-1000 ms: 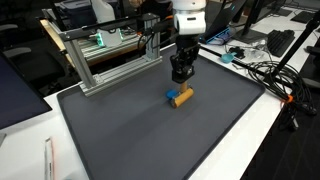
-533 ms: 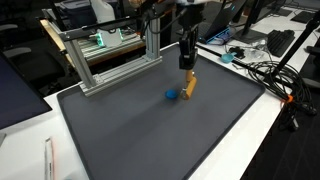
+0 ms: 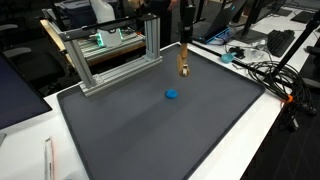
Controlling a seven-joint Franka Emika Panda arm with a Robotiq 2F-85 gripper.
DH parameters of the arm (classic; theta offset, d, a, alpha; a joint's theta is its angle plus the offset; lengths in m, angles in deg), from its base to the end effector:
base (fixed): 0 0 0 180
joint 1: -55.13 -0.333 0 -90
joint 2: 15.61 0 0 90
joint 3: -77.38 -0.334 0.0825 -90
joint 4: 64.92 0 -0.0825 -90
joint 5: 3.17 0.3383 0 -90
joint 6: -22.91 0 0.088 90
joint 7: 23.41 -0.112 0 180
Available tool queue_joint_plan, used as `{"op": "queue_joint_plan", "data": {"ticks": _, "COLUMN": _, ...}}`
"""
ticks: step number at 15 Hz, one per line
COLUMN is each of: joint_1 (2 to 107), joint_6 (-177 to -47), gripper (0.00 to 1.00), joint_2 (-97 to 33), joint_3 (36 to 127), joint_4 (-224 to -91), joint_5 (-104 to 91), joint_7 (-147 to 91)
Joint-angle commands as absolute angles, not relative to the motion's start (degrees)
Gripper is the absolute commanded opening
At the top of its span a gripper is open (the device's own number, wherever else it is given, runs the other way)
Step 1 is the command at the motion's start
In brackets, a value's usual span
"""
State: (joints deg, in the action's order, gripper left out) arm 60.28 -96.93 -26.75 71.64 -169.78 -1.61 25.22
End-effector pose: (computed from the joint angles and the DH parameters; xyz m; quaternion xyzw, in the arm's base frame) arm 0.5809 0.0038 0.4653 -0.9116 -0.4091 -0.0398 0.0060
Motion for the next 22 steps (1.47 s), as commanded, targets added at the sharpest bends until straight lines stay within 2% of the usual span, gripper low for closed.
{"op": "queue_joint_plan", "data": {"ticks": 1, "joint_1": 59.01, "joint_6": -96.08, "gripper": 0.47, "joint_2": -26.54, "joint_3": 72.79, "joint_4": -169.69, "joint_5": -1.52, "joint_7": 26.89}}
{"op": "queue_joint_plan", "data": {"ticks": 5, "joint_1": 58.94, "joint_6": -95.89, "gripper": 0.47, "joint_2": -26.53, "joint_3": 72.84, "joint_4": -169.85, "joint_5": -1.81, "joint_7": 28.56}}
{"op": "queue_joint_plan", "data": {"ticks": 6, "joint_1": 58.91, "joint_6": -96.37, "gripper": 0.22, "joint_2": -26.70, "joint_3": 72.78, "joint_4": -170.01, "joint_5": -2.27, "joint_7": 29.71}}
{"op": "queue_joint_plan", "data": {"ticks": 14, "joint_1": 59.47, "joint_6": -106.17, "gripper": 0.22, "joint_2": -33.74, "joint_3": 74.03, "joint_4": -170.62, "joint_5": -9.30, "joint_7": 38.68}}
{"op": "queue_joint_plan", "data": {"ticks": 22, "joint_1": 59.15, "joint_6": -105.88, "gripper": 0.22, "joint_2": -38.90, "joint_3": 73.87, "joint_4": -170.05, "joint_5": -11.45, "joint_7": 44.09}}
